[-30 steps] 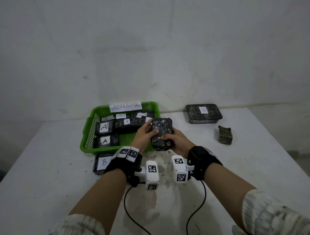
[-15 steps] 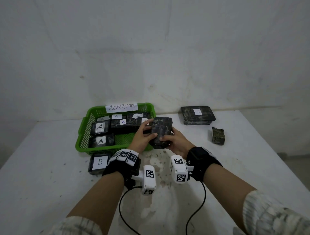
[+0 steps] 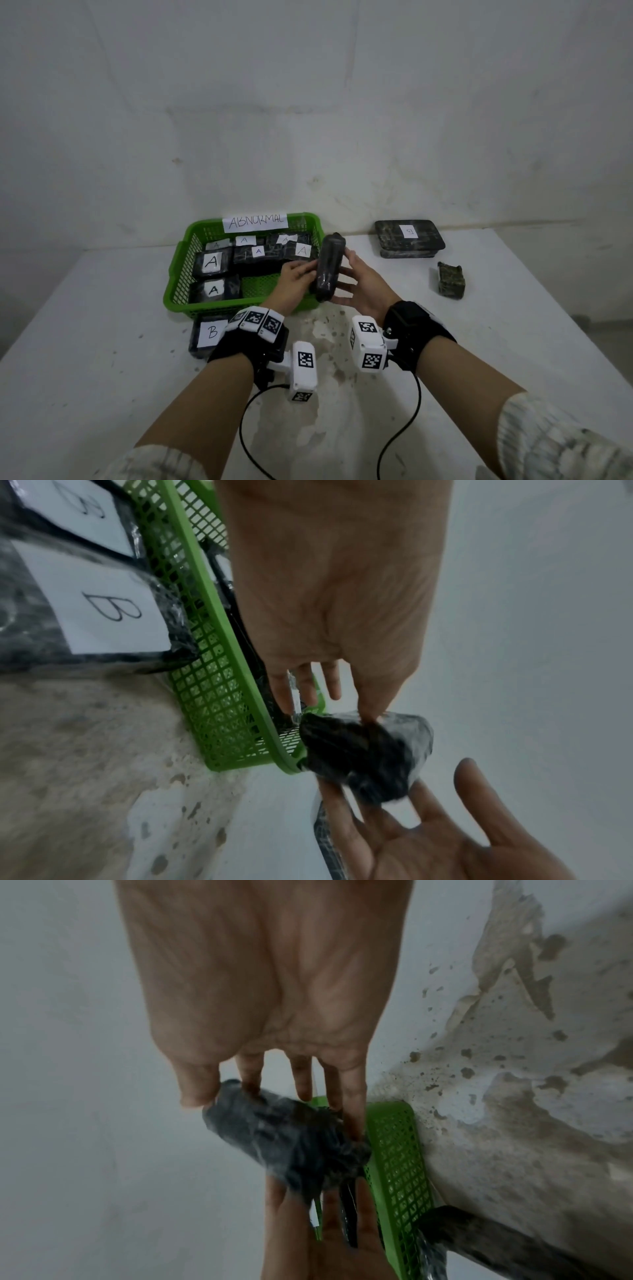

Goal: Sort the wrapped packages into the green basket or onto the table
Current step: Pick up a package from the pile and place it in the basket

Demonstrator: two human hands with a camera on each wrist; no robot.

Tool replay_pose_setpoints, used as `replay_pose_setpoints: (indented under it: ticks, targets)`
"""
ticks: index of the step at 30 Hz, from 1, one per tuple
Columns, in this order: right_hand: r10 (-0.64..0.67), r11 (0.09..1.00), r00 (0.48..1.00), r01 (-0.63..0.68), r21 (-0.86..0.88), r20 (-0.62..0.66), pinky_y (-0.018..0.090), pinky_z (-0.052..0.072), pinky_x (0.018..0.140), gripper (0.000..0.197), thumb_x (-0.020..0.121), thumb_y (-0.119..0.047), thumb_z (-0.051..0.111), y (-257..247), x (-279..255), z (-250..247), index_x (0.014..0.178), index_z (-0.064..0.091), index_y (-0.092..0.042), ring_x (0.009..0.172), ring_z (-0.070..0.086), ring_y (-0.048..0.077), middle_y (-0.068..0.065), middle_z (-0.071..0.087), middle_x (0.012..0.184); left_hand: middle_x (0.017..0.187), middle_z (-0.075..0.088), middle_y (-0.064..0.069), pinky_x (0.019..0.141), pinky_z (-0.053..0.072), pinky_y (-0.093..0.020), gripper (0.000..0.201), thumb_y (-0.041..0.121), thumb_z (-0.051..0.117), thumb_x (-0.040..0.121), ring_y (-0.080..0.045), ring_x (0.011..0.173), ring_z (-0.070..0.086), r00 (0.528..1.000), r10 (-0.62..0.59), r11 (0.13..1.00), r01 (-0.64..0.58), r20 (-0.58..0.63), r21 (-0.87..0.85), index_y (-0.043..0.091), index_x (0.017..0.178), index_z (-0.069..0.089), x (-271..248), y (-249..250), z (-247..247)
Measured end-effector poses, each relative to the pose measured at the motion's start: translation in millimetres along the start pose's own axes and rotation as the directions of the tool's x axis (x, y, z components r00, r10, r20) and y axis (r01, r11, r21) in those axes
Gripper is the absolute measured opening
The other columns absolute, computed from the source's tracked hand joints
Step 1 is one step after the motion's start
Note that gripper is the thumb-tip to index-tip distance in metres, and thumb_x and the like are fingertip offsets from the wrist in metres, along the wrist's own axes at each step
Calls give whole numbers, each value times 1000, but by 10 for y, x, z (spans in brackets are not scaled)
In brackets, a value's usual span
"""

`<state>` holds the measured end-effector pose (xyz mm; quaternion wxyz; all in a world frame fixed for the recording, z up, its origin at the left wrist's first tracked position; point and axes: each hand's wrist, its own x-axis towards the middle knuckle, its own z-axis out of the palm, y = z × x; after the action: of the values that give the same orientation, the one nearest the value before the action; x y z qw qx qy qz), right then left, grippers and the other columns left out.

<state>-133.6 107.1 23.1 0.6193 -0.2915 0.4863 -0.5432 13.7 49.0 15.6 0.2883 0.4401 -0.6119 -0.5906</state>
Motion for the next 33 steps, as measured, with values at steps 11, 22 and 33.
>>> replay_pose_setpoints:
  ticks: [11,22,33]
  targets:
    - [-140,947,965,65,-316,-220,25,43,67,30,96,-37,53,-8,91,58,120,46,-22,80,55,17,7,56,104,108,62,-4,93,46,-44,18,25,48,95,-25,107,56,993,-116,960,112,-2,-258,19,110,54,51,0,-7]
    - [-144,950,965,73,-302,-219,32,50,69,20,97,-26,53,35,98,132,107,52,-9,75,58,12,1,60,89,111,58,-5,88,49,-36,42,25,58,90,-17,98,58,995,-90,971,80,-34,-224,20,130,45,-3,57,26]
    - [-64,968,985,23,-249,-161,29,54,70,30,97,-24,54,40,23,131,125,52,-12,91,63,14,5,63,114,119,57,-12,84,51,-28,51,14,61,89,-21,104,57,995,4,987,-19,-98,-157,14,136,42,-12,127,44]
